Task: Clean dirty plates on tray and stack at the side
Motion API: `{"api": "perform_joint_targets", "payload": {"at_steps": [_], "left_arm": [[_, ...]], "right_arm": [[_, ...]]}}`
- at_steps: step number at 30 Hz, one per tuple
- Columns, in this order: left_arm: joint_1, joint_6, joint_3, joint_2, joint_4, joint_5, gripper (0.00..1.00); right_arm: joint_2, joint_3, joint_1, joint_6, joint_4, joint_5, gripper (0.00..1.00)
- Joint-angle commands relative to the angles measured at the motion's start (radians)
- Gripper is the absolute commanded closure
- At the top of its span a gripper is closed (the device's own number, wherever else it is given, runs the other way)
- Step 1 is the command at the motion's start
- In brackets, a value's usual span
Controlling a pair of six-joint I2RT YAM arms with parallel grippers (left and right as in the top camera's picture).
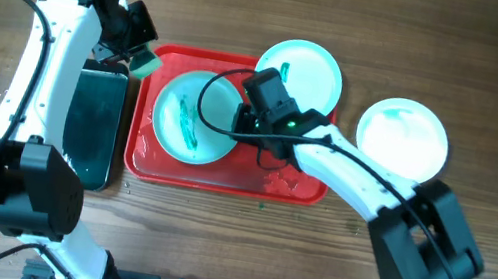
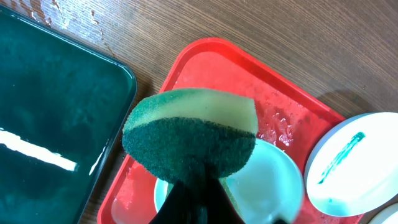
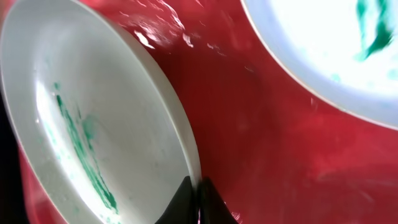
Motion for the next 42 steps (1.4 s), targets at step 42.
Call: {"api": "perform_joint_targets", "payload": {"at_steps": [42], "left_arm": [[-0.063, -0.002, -0.278, -0.006, 0.126, 0.005, 0.96]], "right_arm": [[0.312, 0.332, -0.014, -0.459, -0.066, -0.087, 0.92]]}}
